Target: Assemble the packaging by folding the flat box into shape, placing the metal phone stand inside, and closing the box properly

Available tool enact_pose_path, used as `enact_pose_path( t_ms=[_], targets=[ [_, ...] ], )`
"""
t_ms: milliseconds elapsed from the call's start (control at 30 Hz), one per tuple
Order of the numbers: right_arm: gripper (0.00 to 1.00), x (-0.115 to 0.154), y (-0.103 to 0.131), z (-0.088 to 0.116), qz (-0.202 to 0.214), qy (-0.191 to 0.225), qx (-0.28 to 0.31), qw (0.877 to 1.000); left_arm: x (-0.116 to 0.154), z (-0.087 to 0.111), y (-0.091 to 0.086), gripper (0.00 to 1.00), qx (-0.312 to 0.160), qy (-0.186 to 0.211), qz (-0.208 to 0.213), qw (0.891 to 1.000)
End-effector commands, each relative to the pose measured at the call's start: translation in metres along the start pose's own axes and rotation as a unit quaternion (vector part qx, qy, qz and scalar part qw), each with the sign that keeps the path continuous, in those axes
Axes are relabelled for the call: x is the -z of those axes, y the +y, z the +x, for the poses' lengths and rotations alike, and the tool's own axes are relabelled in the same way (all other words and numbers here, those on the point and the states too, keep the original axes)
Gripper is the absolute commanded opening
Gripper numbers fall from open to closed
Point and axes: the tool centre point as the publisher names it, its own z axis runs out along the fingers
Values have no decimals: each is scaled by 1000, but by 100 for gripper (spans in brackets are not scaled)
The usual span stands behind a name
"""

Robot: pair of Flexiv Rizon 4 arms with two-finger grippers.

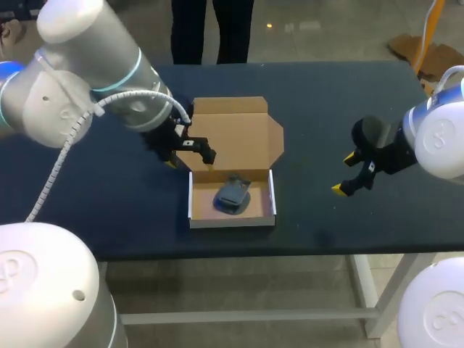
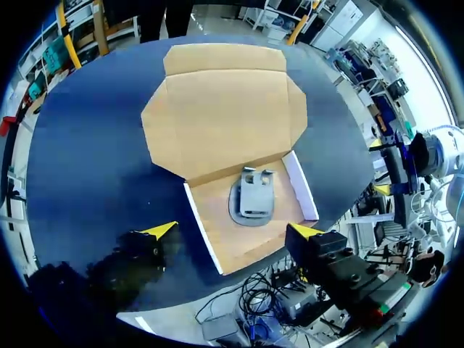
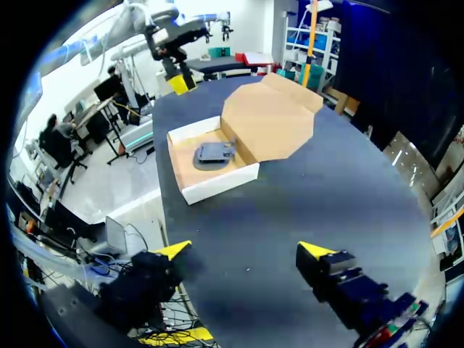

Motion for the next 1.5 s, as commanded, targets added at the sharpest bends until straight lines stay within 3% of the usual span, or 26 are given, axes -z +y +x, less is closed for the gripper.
enact_pose_path(
  t_ms=[33, 467, 767, 1133, 1500],
  targets=[
    [100, 2, -1, -1, -3, 3, 1, 1000, -2, -16, -3, 100, -4, 32, 6, 999],
    [100, 2, 1, -2, 0, 4, 3, 1000, 1, -53, -29, 100, -27, 72, 42, 996],
    [100, 6, 22, -16, 40, 65, 24, 997, -3, -72, -40, 100, -47, 96, 57, 993],
    [100, 13, 51, -37, 80, 103, 49, 990, -10, -82, -51, 100, -66, 99, 70, 990],
    [100, 9, 89, -59, 131, 100, 93, 982, -10, -82, -51, 100, -66, 99, 70, 990]
  ],
)
